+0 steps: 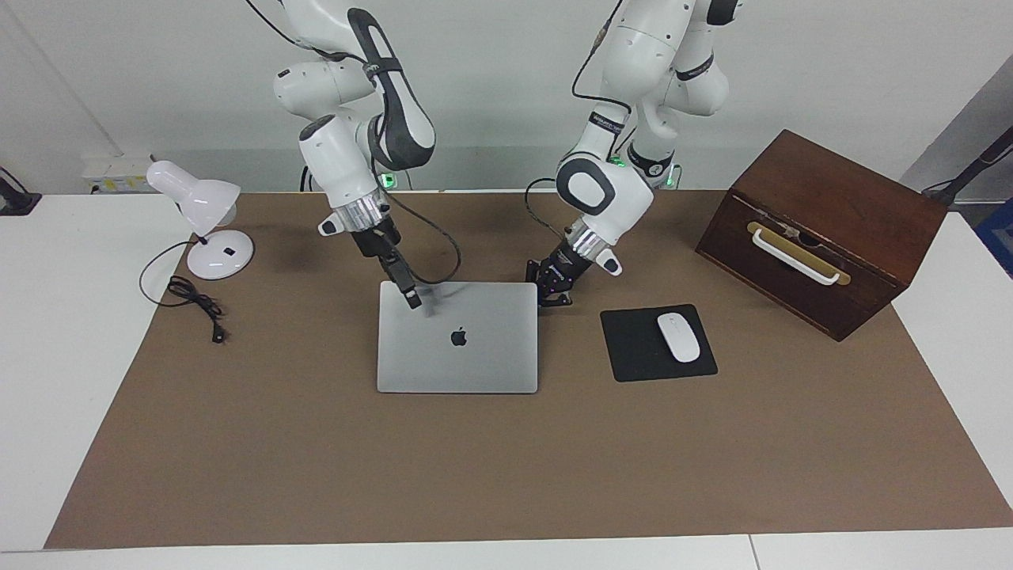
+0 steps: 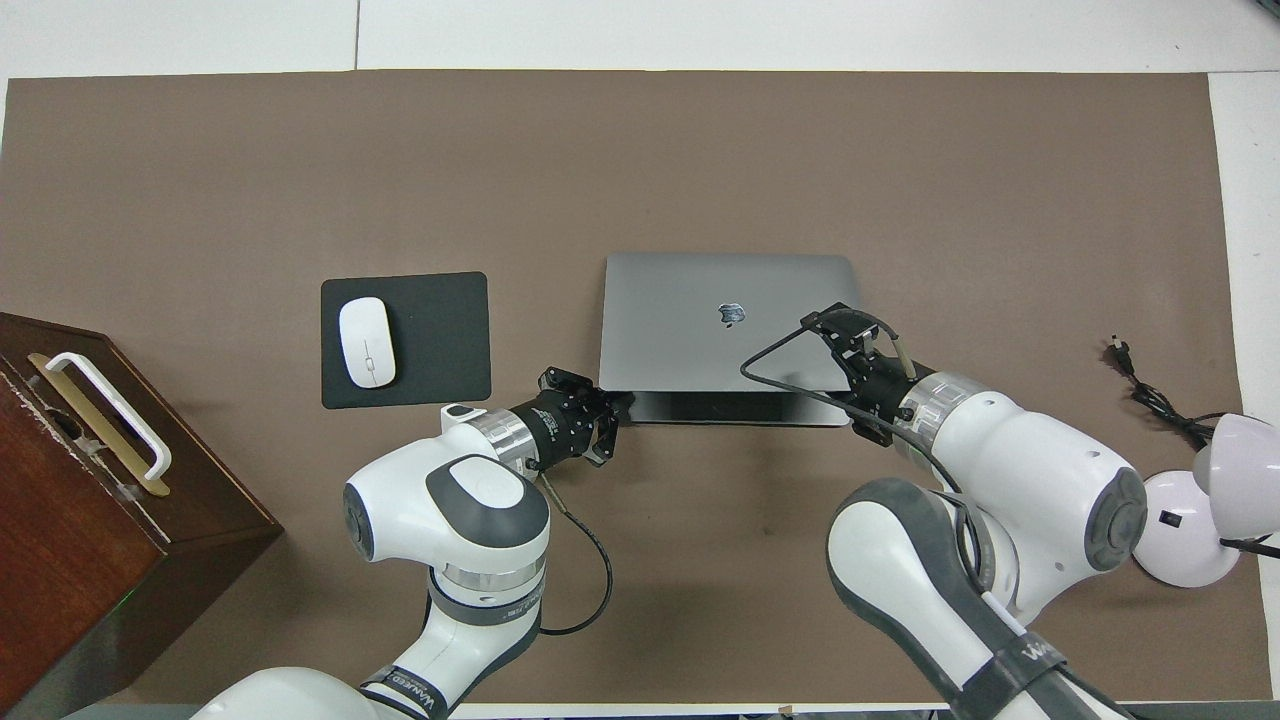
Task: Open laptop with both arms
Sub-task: 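Lift the laptop lid upward with the right gripper, swinging it away, then push the lid farther open with the right gripper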
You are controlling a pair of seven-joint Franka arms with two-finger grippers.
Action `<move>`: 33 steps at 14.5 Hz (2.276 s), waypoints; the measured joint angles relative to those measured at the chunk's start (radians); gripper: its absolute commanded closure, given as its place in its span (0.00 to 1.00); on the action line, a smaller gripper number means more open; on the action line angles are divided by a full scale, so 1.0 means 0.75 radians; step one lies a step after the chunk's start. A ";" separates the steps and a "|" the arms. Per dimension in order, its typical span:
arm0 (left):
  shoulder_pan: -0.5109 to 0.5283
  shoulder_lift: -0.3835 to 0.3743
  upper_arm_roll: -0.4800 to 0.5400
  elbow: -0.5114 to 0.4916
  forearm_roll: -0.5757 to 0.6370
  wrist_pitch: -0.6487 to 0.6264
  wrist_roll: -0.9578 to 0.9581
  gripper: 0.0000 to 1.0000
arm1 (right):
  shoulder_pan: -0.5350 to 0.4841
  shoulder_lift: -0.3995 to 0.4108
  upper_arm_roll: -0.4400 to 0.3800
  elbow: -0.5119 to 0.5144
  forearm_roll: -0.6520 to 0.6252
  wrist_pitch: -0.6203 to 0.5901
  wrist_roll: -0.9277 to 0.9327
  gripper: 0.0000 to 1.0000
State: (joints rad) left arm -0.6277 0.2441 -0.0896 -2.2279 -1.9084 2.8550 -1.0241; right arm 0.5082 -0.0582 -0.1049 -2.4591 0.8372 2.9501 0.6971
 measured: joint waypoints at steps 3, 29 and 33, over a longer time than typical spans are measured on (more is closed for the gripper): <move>0.000 0.000 0.000 0.000 0.000 0.000 0.000 1.00 | 0.000 0.017 -0.013 0.067 0.000 0.001 0.000 0.00; 0.000 0.000 0.000 0.000 -0.001 0.000 0.000 1.00 | 0.014 0.242 -0.124 0.510 0.037 -0.005 -0.002 0.00; 0.000 0.000 0.000 0.000 -0.001 0.000 0.000 1.00 | 0.014 0.271 -0.133 0.543 0.037 -0.005 -0.002 0.00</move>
State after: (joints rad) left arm -0.6277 0.2442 -0.0895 -2.2278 -1.9092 2.8550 -1.0240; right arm 0.5187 0.1449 -0.2043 -2.0517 0.8654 2.9463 0.6952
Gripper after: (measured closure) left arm 0.991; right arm 0.000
